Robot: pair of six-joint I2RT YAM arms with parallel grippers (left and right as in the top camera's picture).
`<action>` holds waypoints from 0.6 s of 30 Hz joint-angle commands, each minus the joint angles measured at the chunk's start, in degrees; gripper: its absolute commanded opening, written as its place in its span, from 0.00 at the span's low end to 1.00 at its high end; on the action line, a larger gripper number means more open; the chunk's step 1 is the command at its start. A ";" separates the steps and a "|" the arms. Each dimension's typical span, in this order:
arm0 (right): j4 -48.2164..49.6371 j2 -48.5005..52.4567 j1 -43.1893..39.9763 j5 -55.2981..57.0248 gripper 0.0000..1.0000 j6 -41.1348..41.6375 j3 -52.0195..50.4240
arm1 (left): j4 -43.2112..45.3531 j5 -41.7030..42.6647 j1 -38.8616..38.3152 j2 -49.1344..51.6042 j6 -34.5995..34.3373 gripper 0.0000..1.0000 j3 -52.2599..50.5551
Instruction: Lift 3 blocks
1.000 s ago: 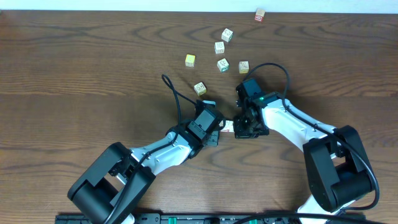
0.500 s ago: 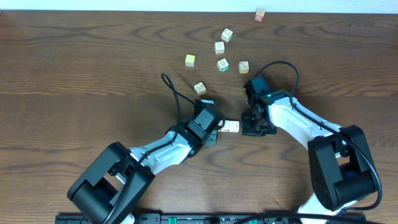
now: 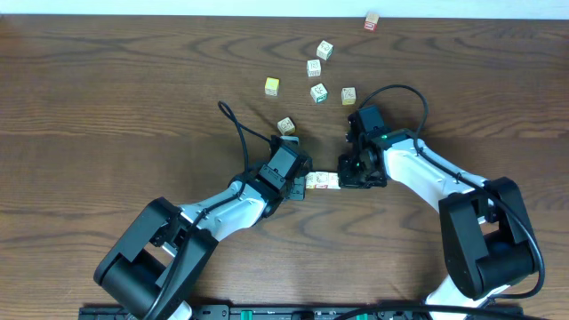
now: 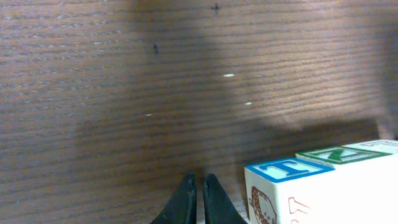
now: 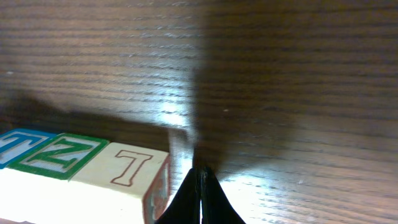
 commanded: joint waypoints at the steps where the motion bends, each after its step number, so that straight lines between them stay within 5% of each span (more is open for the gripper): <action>1: 0.13 1.05 1.11 -1.36 0.01 1.66 -0.85 | -0.13 2.51 0.02 1.09 0.66 0.08 -0.50; 18: 2.27 1.05 3.72 -1.60 0.01 0.42 -0.85 | 1.95 10.80 0.02 1.09 3.50 0.08 -0.50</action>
